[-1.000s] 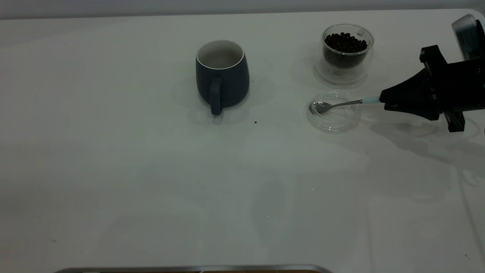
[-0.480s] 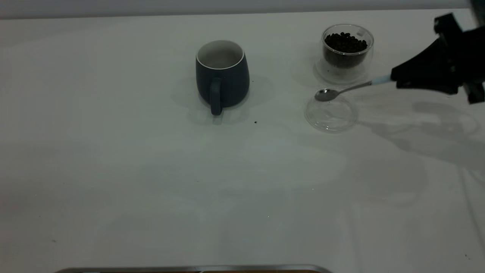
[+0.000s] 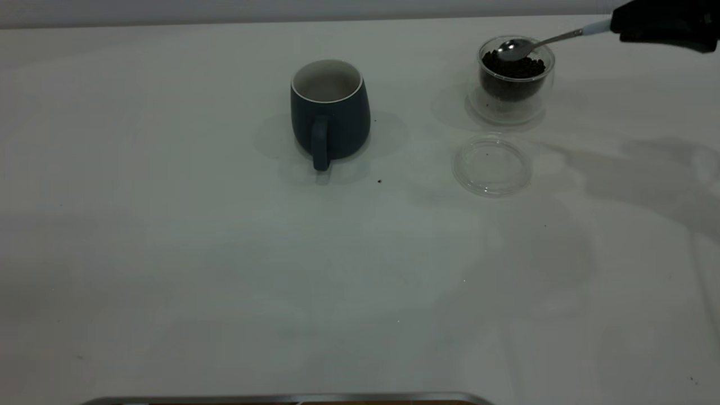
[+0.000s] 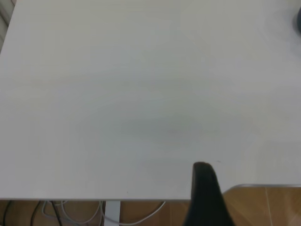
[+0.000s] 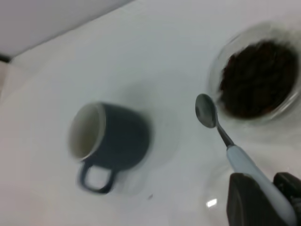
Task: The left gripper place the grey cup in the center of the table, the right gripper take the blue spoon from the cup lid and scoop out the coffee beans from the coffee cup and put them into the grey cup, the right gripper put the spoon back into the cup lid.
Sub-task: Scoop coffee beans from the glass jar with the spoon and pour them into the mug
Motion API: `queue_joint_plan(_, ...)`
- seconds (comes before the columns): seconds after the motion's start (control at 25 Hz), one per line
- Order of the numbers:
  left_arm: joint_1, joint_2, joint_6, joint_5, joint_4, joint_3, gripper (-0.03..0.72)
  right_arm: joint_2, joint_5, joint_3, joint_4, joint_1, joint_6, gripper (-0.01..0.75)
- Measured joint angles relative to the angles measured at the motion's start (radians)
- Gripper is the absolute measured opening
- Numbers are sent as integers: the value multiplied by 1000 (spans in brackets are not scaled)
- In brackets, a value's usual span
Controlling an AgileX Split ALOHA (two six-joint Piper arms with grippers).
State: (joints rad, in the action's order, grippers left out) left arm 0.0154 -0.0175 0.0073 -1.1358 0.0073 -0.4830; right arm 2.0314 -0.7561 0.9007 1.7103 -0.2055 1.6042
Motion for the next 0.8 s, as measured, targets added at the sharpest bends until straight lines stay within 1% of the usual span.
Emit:
queue_joint_plan(0.16, 0, 0, 1, 0, 0, 0, 567, 27, 60, 63, 7, 0, 23, 114)
queue_joint_plan(0.28, 0, 0, 1, 0, 0, 0, 567, 68, 83, 100, -7, 0, 21, 114)
queue_joint_plan(0.56, 0, 0, 1, 0, 0, 0, 567, 155, 88, 189, -17, 0, 20, 114)
queue_joint_plan(0.8, 0, 0, 1, 0, 0, 0, 567, 215, 87, 224, -30, 24, -29, 114)
